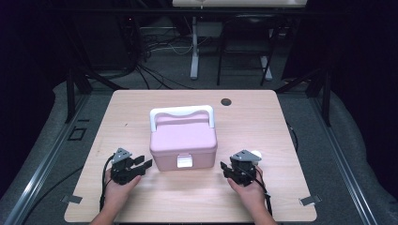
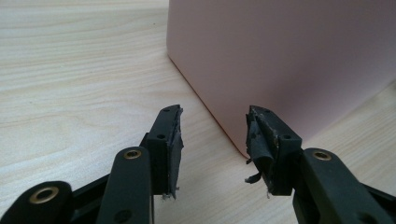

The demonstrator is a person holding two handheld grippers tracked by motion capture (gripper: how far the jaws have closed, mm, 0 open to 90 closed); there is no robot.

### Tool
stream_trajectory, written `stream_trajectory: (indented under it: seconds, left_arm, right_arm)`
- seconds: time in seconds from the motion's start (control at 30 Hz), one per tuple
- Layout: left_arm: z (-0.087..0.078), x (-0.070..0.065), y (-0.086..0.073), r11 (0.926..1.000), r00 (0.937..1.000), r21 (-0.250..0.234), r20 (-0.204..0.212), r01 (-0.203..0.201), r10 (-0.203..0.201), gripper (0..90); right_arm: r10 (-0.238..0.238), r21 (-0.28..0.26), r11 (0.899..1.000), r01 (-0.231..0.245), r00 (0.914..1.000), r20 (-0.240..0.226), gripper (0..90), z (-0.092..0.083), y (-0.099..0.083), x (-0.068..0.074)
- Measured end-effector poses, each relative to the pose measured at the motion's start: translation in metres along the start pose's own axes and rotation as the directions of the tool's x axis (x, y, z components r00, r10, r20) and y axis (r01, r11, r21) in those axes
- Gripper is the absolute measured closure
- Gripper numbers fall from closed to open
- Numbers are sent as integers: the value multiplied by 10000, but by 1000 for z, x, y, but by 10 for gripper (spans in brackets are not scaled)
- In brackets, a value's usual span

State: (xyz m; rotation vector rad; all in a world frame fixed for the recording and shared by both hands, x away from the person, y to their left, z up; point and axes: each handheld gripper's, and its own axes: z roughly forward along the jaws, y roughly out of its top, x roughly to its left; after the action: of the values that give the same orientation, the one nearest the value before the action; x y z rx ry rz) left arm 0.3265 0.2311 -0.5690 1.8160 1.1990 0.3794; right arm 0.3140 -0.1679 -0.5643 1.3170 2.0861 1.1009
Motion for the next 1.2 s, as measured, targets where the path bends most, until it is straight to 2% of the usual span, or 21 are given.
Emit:
stream_trajectory:
  seconds: [0.07,0.13,0.17,0.3,0.43,0.5,0.6,0.7,0.8,1.0,1.1,1.2]
  left_arm:
    - [3,2,0,9997,9997,116,61,234,-235,556]
    - [6,2,1,9989,9992,273,-47,392,-391,556]
    - [7,1,3,9993,9995,233,-161,290,-286,557]
    - [9,-1,6,9996,9996,97,-123,259,-258,568]
    - [12,-3,7,9998,9998,41,-126,185,-184,590]
    - [13,-2,7,9998,9998,-6,-128,183,-183,599]
    - [15,-2,7,9996,9995,-7,-178,277,-277,626]
    - [16,-2,8,9998,9997,-88,-113,205,-206,652]
    - [17,-3,8,9997,9997,-142,-112,212,-213,680]
    - [16,-4,9,9994,9998,-267,-28,200,-201,719]
    - [14,-4,9,9995,9998,-234,107,192,-189,735]
    - [14,-5,9,9992,9996,-328,149,241,-236,751]
  right_arm:
    - [188,-12,9998,-188,9998,-17,544,2,1,-1]
    - [422,89,9991,-422,9991,70,543,5,2,-4]
    - [556,241,9981,-559,9984,103,539,7,2,-6]
    - [732,396,9965,-737,9972,152,540,13,2,-10]
    - [992,146,9950,-990,9950,-102,544,17,3,-11]
    - [924,201,9955,-922,9957,-94,549,19,5,-11]
    - [653,50,9979,-653,9978,-74,557,23,9,-8]
    - [437,-93,9990,-438,9990,-106,570,30,11,-1]
    - [457,-99,9989,-457,9989,-69,585,30,12,1]
    - [561,-439,9974,-565,9984,-103,617,25,15,2]
    - [417,-478,9980,-414,9991,64,663,24,15,6]
    - [374,-460,9982,-372,9993,34,701,23,16,8]
